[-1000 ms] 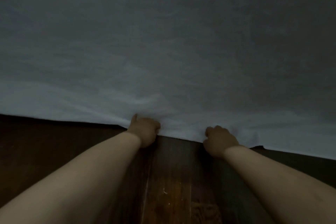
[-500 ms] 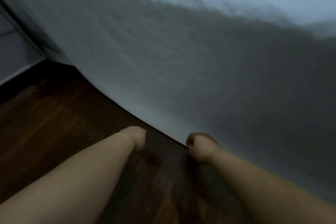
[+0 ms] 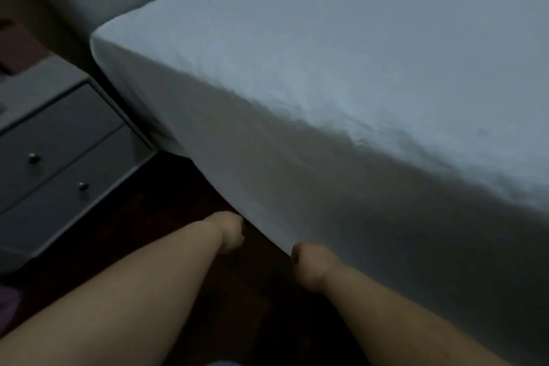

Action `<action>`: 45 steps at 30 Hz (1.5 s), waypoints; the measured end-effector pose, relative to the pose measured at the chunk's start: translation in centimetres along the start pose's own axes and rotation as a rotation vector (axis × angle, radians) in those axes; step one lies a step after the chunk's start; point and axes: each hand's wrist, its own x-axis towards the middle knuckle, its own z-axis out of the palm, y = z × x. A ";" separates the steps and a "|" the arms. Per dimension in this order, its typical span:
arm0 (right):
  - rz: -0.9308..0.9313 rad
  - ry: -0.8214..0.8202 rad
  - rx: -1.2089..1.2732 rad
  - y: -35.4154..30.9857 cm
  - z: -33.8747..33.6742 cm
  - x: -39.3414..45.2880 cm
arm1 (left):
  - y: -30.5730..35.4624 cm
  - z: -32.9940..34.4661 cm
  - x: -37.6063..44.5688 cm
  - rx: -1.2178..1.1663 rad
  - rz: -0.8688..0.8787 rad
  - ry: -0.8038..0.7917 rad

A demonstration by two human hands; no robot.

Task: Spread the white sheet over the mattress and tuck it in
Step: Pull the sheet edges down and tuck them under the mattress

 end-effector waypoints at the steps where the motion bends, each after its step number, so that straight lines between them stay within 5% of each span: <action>1: 0.011 0.005 0.016 0.1 -0.4 0.4 | 0.0 -0.8 0.1 -0.002 0.004 0.013; 9: 0.019 0.129 0.124 -2.9 -4.5 9.0 | -3.1 -5.8 8.0 0.073 0.013 0.077; 16: 0.078 0.068 0.179 -6.5 2.0 17.7 | -13.3 -3.4 18.0 0.321 -0.028 -0.198; 21: 0.243 0.057 0.155 -9.9 3.2 19.7 | -20.1 -5.5 23.6 0.401 0.075 -0.160; 28: 0.380 0.285 0.211 -13.2 3.7 26.9 | -23.3 -5.9 36.2 0.561 0.241 0.001; 35: 0.429 0.634 0.172 -13.9 8.2 30.3 | -23.7 -3.0 43.7 0.407 0.279 0.080; 41: 0.540 0.329 0.277 -12.7 9.5 32.3 | -24.2 -2.2 46.6 0.181 0.463 0.285; 45: 0.592 0.281 0.300 -13.0 9.2 33.0 | -26.5 -1.3 46.0 0.195 0.544 0.431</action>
